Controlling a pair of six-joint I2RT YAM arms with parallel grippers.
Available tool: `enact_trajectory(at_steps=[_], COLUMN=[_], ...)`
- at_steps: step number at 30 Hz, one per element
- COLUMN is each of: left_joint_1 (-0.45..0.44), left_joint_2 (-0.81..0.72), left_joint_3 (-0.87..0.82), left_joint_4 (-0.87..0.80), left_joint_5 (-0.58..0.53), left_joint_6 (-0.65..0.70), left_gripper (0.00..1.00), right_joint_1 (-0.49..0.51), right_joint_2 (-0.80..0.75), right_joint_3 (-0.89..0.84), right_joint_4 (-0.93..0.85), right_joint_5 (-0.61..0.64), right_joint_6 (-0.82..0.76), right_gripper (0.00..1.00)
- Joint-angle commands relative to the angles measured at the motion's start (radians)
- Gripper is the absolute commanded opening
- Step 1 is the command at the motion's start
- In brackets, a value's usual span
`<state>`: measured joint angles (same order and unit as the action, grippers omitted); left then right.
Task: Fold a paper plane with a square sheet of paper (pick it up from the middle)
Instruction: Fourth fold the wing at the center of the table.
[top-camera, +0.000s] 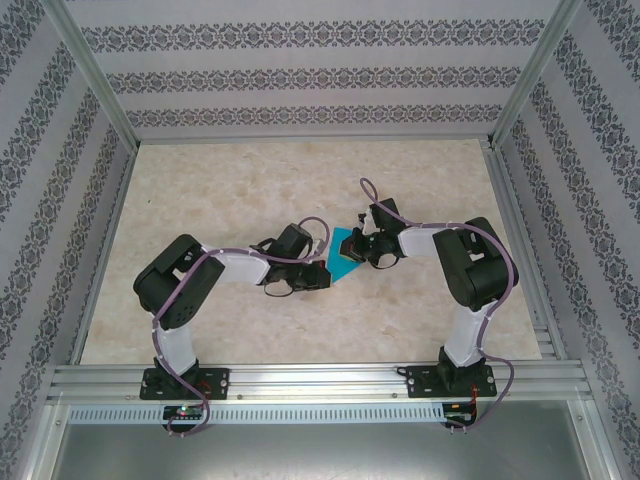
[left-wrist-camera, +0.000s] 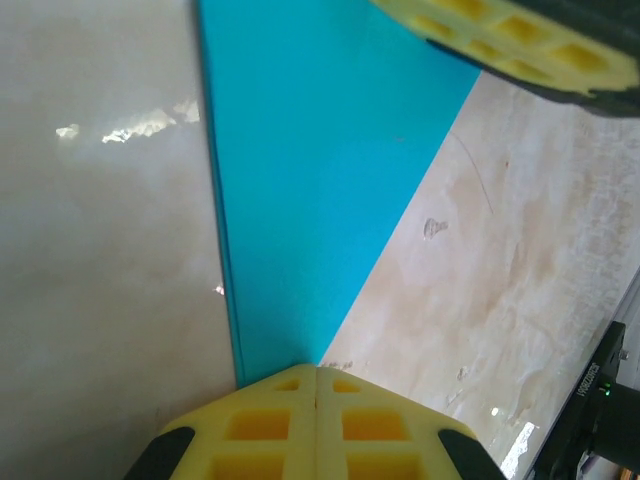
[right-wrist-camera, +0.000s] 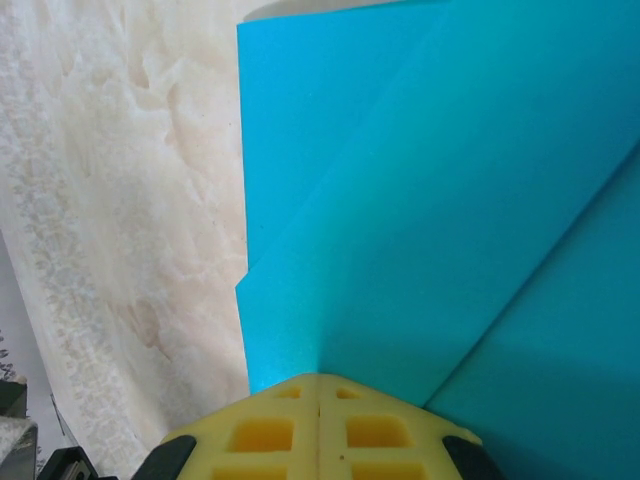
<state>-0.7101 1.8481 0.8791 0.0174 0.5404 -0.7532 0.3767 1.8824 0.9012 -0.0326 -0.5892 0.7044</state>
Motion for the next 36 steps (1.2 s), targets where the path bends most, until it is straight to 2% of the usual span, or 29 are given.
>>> enact_trajectory(at_steps=[1, 6, 11, 26, 36], left_joint_1=[-0.031, -0.025, -0.019, -0.019, -0.015], left_joint_2=[-0.017, -0.071, -0.124, 0.103, 0.127], left_joint_3=[-0.040, -0.026, 0.030, 0.264, 0.188], left_joint_4=[-0.151, -0.174, -0.076, -0.152, -0.163], left_joint_5=[-0.003, -0.026, -0.011, -0.139, -0.144], left_joint_6=[0.019, 0.032, 0.013, 0.035, 0.040], left_gripper=[0.01, 0.01, 0.01, 0.01, 0.00], right_joint_1=[-0.010, -0.012, -0.011, -0.013, -0.013], right_joint_2=[0.079, 0.081, 0.081, 0.100, 0.106], right_joint_3=[-0.042, -0.045, -0.044, -0.039, -0.041], right_joint_4=[-0.115, -0.114, -0.111, -0.102, -0.103], right_joint_5=[0.134, 0.133, 0.129, 0.115, 0.118], right_joint_6=[-0.030, -0.032, -0.027, -0.020, -0.020], right_gripper=[0.02, 0.02, 0.02, 0.02, 0.02])
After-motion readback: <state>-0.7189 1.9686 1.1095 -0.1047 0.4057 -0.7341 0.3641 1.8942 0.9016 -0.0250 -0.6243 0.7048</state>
